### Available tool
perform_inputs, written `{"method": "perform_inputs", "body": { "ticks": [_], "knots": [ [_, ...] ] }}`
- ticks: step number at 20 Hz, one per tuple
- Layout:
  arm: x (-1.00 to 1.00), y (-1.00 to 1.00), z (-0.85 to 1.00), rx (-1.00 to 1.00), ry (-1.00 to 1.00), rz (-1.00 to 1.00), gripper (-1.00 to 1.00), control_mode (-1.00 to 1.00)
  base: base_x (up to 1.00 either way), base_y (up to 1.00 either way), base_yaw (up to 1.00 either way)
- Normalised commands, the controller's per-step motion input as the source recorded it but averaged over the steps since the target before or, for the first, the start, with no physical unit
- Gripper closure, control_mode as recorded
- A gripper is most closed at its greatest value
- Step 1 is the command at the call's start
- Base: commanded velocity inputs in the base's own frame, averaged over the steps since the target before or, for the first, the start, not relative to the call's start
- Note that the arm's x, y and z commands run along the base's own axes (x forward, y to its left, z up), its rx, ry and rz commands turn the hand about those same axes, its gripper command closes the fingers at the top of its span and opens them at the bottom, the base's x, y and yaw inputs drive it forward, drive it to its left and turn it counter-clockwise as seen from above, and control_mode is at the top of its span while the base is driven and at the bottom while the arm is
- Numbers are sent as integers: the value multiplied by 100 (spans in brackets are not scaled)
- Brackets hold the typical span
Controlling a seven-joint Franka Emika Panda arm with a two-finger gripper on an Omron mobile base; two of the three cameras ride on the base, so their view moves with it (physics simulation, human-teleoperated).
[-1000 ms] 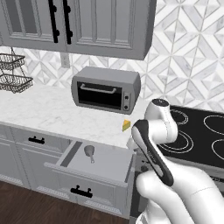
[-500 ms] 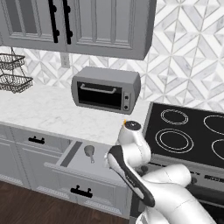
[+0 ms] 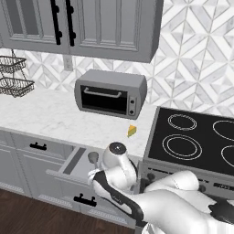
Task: Pick the measuring cup from the drawer and place it on the counter.
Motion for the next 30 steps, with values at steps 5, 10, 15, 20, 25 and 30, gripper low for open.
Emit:
{"method": "perform_inputs", "body": {
  "ticks": [5,10,15,20,25,30],
  "knots": [
    [54,24,-7,2,7,-1,-100,-100,0,0,0],
    [53,3,-11,5,8,0,-100,-100,0,0,0],
    [3,44,-62,0,13,4,-100,-100,0,0,0],
    [-61,78,-87,0,27,5,-100,-100,0,0,0],
    [-100,99,-89,0,25,15,-100,-100,0,0,0],
    [-100,100,-33,-7,30,18,-100,-100,0,0,0]
  ]
}}
